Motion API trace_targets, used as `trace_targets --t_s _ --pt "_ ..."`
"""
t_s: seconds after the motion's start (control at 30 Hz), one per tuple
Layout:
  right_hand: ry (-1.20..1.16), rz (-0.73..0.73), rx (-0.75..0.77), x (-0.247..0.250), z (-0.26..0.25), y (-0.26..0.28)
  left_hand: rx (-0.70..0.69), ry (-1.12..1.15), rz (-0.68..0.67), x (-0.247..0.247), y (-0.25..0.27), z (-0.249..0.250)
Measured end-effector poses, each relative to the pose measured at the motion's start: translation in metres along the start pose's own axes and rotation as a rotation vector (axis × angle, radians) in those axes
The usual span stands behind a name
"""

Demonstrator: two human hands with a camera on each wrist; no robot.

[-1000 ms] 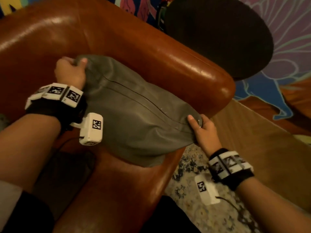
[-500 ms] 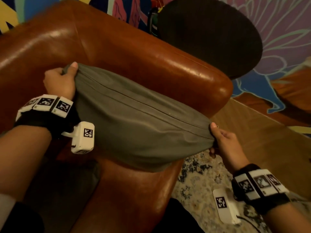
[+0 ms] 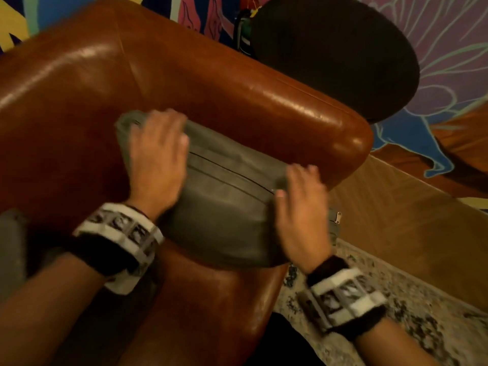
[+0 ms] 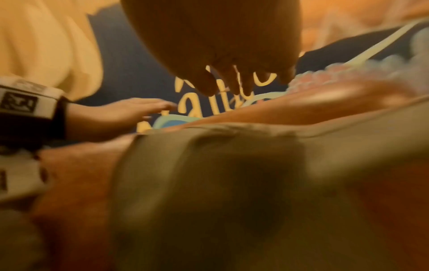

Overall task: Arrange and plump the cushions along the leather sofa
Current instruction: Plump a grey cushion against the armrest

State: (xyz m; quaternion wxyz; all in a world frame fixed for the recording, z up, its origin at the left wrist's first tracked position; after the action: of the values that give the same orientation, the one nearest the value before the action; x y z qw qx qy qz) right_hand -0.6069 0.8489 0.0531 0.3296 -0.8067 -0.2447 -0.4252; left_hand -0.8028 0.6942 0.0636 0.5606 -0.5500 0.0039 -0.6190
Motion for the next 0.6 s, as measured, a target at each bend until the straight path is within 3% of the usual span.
trace_targets --t_s 0.03,0.1,0.17,0.27,0.33,0.4,0.47,0.53,0.6 --pt "-0.028 -0.06 0.1 -0.018 -0.033 0.005 -0.145 0.039 -0.097 -0.013 0.022 0.022" --pt "-0.032 -0.235 0.202 -0.06 -0.073 0.017 -0.286 0.031 -0.284 -0.036 0.059 0.036" --pt "0.038 -0.366 0.217 -0.085 -0.065 0.023 -0.24 -0.057 -0.416 -0.049 0.07 0.009" --pt "0.182 -0.305 0.234 -0.078 -0.011 0.015 -0.173 -0.19 -0.425 -0.048 0.055 -0.043" --pt "0.266 -0.337 0.153 -0.07 0.024 0.009 -0.136 -0.28 -0.427 -0.045 0.042 -0.061" --pt "0.347 -0.342 0.001 -0.059 0.057 0.005 0.076 -0.383 -0.348 -0.036 0.03 -0.085" --pt "0.343 -0.351 -0.226 -0.04 0.087 0.01 0.433 -0.292 -0.337 -0.028 0.03 -0.111" --pt "0.12 -0.309 -0.529 -0.023 0.112 0.023 0.749 0.047 -0.361 -0.029 0.038 -0.121" --pt "-0.321 -0.184 -0.878 -0.014 0.121 0.041 0.853 0.188 -0.31 -0.024 0.039 -0.115"
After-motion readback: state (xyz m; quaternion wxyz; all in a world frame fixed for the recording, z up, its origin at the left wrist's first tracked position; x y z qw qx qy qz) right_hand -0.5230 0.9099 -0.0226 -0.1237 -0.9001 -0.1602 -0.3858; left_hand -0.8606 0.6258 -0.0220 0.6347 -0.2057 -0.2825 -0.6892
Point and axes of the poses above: each hand's wrist, its own y-axis away from the middle knuckle, its own x-axis out of the back of the hand, z = x × y, the point moved 7 cm from there along -y, towards the middle knuckle, and after that the axes turned 15 degrees about z, right-handed, at the moved point
